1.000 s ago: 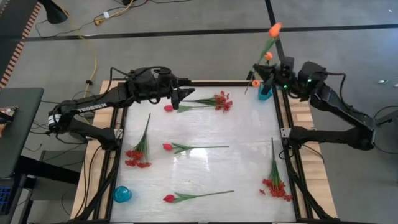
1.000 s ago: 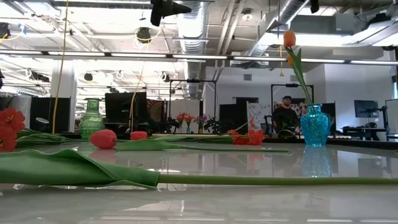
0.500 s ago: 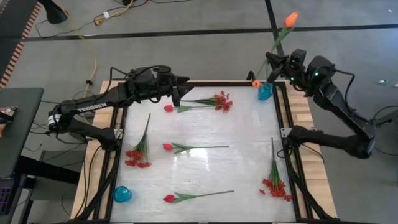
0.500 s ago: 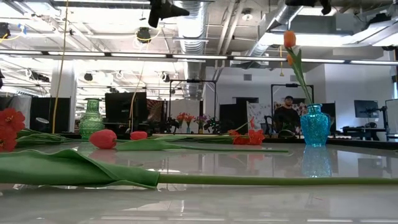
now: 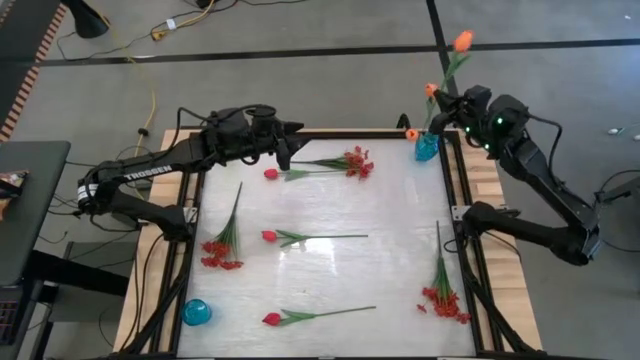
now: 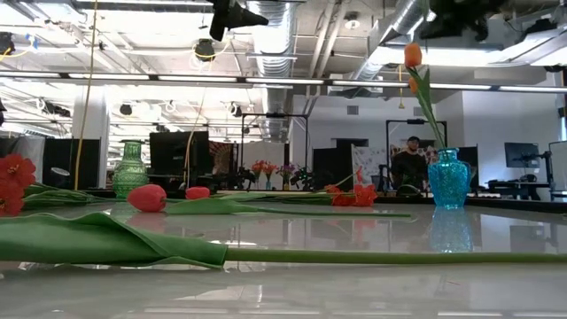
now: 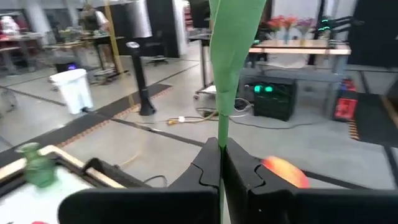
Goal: Sort flowers into vase by color
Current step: Put the orange tulip into the top blue vase
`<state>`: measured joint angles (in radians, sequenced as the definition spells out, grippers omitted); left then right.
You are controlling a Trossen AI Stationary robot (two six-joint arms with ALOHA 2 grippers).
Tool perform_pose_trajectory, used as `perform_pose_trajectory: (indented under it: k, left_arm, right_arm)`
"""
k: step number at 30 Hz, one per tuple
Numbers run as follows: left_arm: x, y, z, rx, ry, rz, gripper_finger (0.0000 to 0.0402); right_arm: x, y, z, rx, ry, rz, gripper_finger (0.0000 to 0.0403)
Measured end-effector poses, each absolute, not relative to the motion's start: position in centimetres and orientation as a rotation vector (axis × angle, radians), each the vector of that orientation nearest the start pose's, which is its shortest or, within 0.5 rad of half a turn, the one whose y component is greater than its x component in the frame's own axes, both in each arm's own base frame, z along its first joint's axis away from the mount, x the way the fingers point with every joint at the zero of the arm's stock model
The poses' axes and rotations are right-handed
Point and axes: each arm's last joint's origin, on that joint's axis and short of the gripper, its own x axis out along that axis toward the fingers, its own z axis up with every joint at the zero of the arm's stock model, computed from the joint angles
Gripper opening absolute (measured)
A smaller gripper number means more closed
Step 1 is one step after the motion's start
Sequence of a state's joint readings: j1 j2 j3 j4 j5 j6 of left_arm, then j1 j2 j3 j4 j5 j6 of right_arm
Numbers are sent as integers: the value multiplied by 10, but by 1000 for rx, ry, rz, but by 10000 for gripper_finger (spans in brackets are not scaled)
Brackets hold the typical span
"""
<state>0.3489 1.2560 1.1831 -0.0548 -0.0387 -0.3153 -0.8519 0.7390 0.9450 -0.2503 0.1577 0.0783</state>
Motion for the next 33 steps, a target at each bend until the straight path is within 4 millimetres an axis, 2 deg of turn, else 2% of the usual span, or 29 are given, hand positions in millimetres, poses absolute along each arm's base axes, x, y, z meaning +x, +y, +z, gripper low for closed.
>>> perform_pose_trajectory:
  k: [5,13,23,33]
  left_arm:
    - [265,98,381,-335,96,415,240]
    - [265,98,381,-335,94,438,240]
    - [265,99,381,-352,89,444,240]
    - [265,99,381,-377,84,445,240]
  right_arm:
    - [80,-106,367,53,-73,-1127,24]
    - [66,-99,331,89,-19,-1236,26]
    - [69,-106,296,99,-79,-1299,26]
    - [70,-110,282,71,-118,-1348,27]
